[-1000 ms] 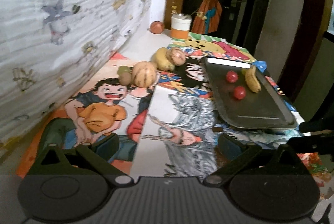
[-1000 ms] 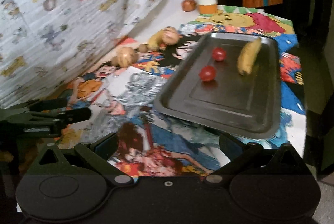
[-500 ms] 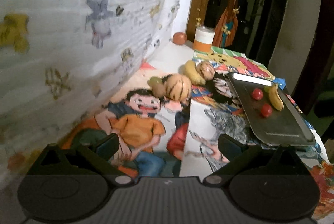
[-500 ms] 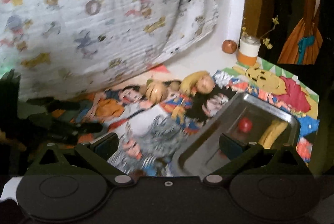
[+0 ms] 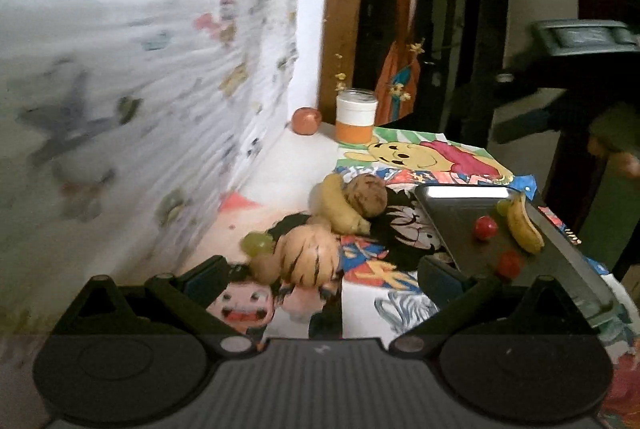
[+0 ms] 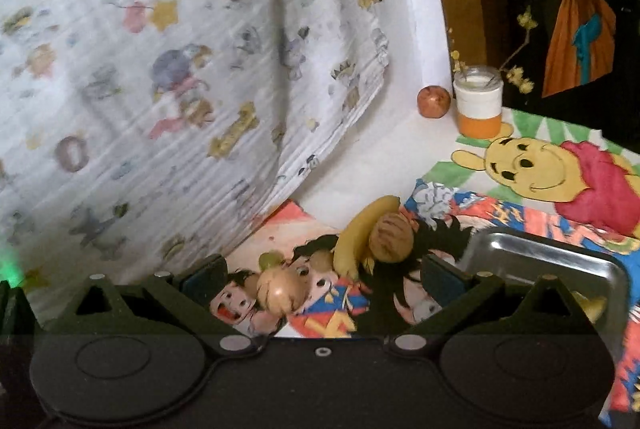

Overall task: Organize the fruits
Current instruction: 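Move the right tool back toward the remaining fruit pile, then grasp a striped round fruit with the right tool while the left tool grasps another striped fruit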

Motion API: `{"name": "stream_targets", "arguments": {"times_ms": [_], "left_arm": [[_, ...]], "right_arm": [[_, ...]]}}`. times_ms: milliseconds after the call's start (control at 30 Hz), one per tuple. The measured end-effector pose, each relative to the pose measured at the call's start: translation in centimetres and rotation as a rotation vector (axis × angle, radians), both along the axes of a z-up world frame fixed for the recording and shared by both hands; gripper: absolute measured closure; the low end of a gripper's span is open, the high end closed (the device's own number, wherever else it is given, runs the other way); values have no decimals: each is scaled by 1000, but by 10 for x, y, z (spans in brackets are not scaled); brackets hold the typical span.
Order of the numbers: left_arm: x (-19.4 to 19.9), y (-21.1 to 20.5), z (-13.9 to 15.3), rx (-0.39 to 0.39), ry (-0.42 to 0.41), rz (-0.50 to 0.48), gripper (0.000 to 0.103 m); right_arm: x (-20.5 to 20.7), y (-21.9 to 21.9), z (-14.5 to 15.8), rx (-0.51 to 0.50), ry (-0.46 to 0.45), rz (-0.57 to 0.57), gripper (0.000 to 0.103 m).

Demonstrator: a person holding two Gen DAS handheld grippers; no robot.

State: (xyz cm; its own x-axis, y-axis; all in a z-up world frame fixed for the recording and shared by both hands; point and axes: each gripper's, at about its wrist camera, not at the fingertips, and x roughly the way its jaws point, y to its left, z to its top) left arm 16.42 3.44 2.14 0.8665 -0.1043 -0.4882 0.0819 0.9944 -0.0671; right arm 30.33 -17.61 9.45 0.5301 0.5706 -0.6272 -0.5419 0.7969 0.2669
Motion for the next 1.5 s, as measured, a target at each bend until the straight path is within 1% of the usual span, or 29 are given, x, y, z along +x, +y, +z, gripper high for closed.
{"name": "stream_targets", "arguments": {"times_ms": [100, 233, 367, 500, 567, 700, 900, 967, 1033, 1067, 1100, 1167, 1200, 1233, 1333, 1400, 1433, 1500], "left_arm": [[18, -4, -4, 26, -14, -42, 0], [40, -9, -9, 61, -11, -84, 0], [59, -13, -17, 75, 17, -104, 1], [72, -15, -27, 77, 43, -108, 7], [77, -16, -31, 80, 57, -109, 10], [84, -16, -39, 83, 76, -102, 15], [88, -18, -43, 111, 79, -85, 20], [90, -18, -44, 118, 88, -78, 24], [94, -17, -46, 124, 114, -60, 31], [95, -17, -47, 136, 117, -49, 32], [96, -19, -47, 150, 119, -41, 33], [97, -19, -46, 147, 125, -46, 34], [97, -20, -46, 151, 126, -45, 34], [98, -21, -47, 161, 129, -45, 35], [97, -24, -48, 189, 128, -40, 38], [97, -23, -48, 192, 128, -33, 41], [97, -23, -48, 194, 130, -29, 45], [98, -22, -47, 196, 133, -25, 46]], "right_arm": [[27, 3, -22, 21, 29, -4, 1], [66, 3, -52, 60, 97, -29, 1], [98, 2, -79, 109, 177, -74, 7], [118, 5, -101, 136, 228, -108, 11], [123, 7, -109, 140, 240, -112, 12], [128, 10, -119, 143, 250, -106, 16], [130, 14, -127, 130, 241, -92, 22], [131, 14, -130, 141, 240, -93, 23], [131, 15, -130, 142, 234, -92, 24], [131, 16, -130, 142, 231, -90, 24], [131, 17, -130, 137, 226, -87, 26], [129, 19, -130, 122, 212, -80, 29], [129, 19, -130, 119, 209, -78, 32], [129, 19, -130, 120, 209, -77, 38], [128, 18, -132, 128, 213, -72, 42], [127, 17, -132, 125, 206, -71, 44], [126, 16, -132, 125, 206, -75, 48], [127, 14, -134, 130, 211, -86, 50]]}}
